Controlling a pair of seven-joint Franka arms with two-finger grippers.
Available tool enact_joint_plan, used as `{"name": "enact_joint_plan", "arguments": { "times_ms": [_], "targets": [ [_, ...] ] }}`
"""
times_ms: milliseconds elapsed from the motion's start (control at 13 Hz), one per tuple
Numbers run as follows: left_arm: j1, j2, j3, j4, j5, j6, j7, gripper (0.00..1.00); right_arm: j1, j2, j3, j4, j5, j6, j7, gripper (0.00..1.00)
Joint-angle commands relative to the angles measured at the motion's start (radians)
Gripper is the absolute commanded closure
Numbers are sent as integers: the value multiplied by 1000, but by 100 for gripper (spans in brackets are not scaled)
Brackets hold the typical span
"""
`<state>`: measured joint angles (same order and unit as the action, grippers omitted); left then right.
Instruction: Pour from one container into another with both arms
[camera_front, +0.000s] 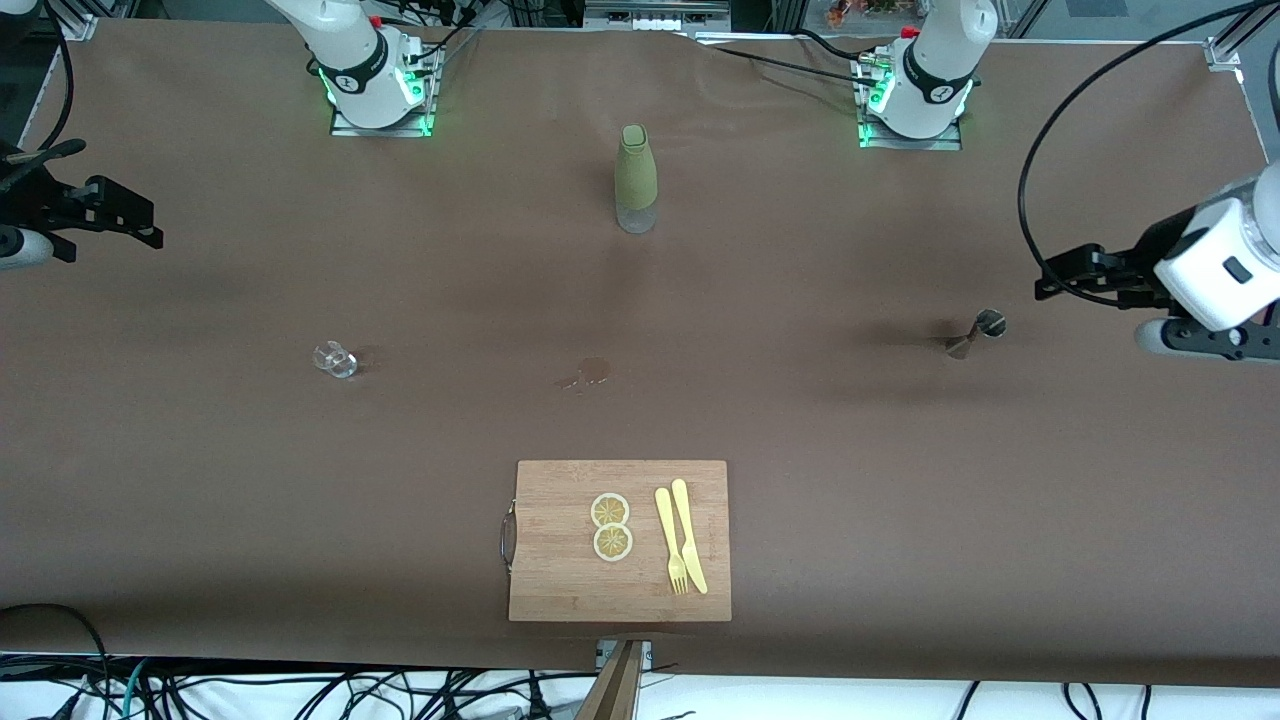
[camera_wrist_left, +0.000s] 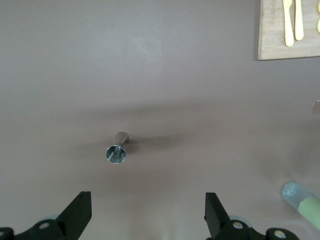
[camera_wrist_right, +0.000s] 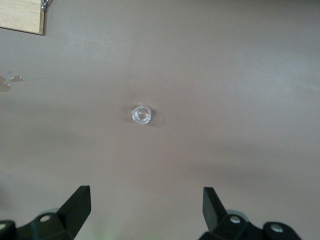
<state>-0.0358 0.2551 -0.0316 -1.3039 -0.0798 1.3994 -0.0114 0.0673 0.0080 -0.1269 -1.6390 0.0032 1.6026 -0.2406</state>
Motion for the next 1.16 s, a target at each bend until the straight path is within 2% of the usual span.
{"name": "enact_joint_plan", "arguments": {
  "times_ms": [0,232,463,1080],
  "targets": [
    [10,-14,-21,-14,31,6,-4,0,-1,0,4,18,-8,-18,-11,1],
    [8,-14,-30,-12,29,9,-28,0,-3,-5,3,16,-8,-23,-11,1],
    [8,-11,-73,-8,29,9,-140,0,-3,-5,3,16,-9,-23,-11,1],
    [19,-16,-67,-8,31,9,-145,0,-3,-3,3,16,-9,-21,-11,1]
  ]
}}
